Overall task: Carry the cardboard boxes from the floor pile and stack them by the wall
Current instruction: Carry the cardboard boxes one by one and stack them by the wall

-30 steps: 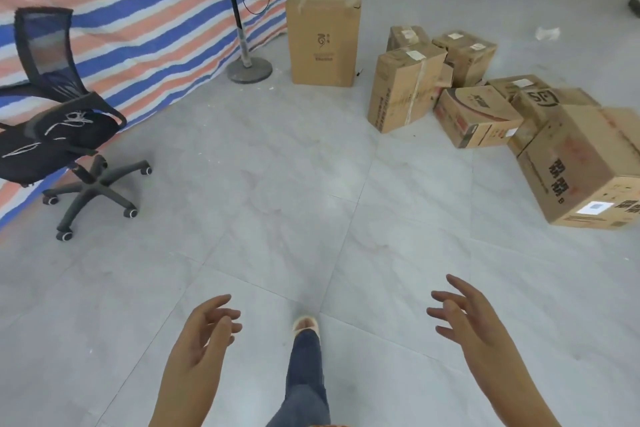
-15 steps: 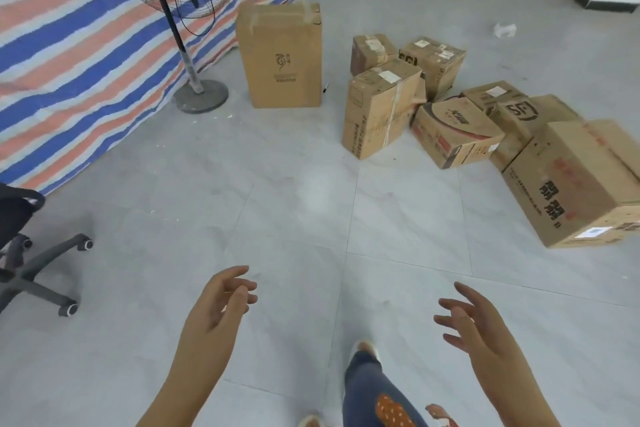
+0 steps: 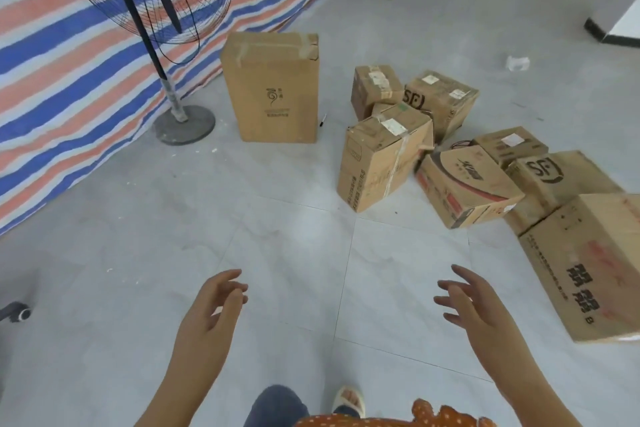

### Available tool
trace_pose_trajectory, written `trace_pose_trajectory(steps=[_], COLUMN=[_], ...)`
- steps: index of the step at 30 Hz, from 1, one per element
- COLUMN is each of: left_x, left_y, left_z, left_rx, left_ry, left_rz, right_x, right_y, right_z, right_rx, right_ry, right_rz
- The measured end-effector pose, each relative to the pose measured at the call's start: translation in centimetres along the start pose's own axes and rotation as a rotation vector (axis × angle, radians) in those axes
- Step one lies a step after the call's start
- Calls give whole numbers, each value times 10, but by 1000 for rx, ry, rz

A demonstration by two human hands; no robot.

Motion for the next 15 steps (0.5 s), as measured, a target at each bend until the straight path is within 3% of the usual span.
trace_pose_trajectory(steps=[9, 15], left_x=[-5, -54], left_y=[18, 18], left_z=[-205, -374], left_rx=[69, 183], left_ry=[-52, 11], left_rz=[-64, -109], right_x=[37, 83], right_y=[46, 103], right_z=[-175, -281], right_rx=[-61, -119], right_ry=[58, 122], right_rz=[41, 14])
Point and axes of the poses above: each hand's wrist, its own z-axis away from the middle knuckle, its own y-axis out of the palm, x = y × z, the point moved 9 cm from there along -z, towards the middle knuckle, and after that the axes turned 3 degrees about x, right-handed, at the moved point
